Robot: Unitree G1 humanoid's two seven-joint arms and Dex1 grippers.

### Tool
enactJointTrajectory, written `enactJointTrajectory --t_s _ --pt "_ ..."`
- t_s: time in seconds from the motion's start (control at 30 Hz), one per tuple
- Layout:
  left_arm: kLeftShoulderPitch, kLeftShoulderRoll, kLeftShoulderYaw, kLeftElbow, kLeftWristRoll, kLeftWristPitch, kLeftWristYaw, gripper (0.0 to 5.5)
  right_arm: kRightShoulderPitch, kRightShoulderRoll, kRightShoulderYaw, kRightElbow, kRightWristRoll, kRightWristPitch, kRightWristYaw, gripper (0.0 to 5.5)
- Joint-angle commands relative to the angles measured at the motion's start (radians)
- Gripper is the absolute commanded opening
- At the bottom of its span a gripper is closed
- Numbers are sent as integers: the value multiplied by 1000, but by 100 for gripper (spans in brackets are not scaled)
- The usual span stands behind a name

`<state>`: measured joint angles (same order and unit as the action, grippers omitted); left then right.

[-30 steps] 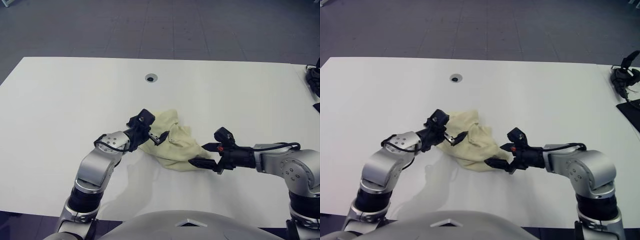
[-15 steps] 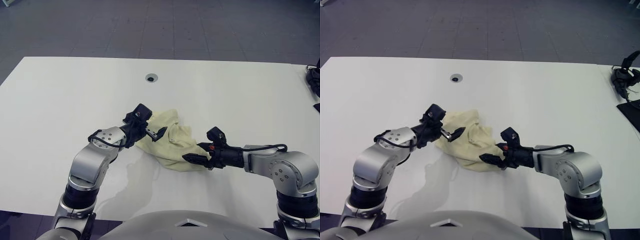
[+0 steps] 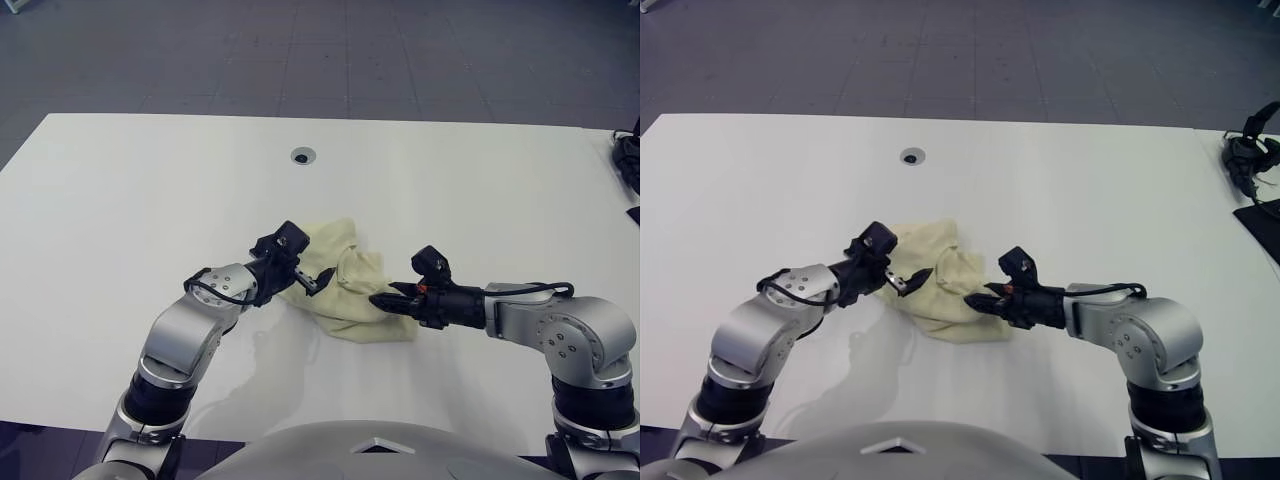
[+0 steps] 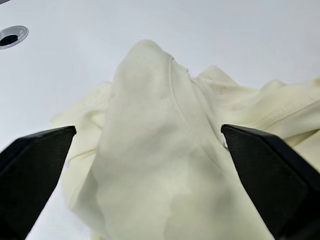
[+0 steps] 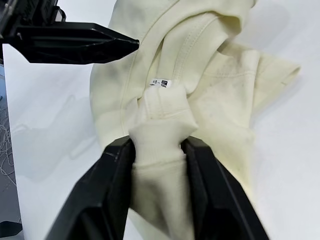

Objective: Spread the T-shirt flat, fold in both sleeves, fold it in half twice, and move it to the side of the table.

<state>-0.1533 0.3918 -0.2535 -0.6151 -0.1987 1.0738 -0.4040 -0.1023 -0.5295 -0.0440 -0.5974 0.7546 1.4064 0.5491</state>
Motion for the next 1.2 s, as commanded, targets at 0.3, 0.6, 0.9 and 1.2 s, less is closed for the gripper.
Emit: enactJointTrajectory --t_s 0.3,0.6,0.9,1.2 --pt "-145 51 141 -3 -95 -7 -70 540 106 -493 254 -147 -87 -317 410 7" --pt "-529 111 -35 345 -117 -287 -446 540 76 -633 423 140 -480 -705 513 7" --pt "-699 18 -328 928 93 -734 -795 540 16 -576 437 190 -526 -747 536 7" --pt "-622 -110 -348 1128 200 -914 -768 414 10 -534 421 192 -532 -715 515 7"
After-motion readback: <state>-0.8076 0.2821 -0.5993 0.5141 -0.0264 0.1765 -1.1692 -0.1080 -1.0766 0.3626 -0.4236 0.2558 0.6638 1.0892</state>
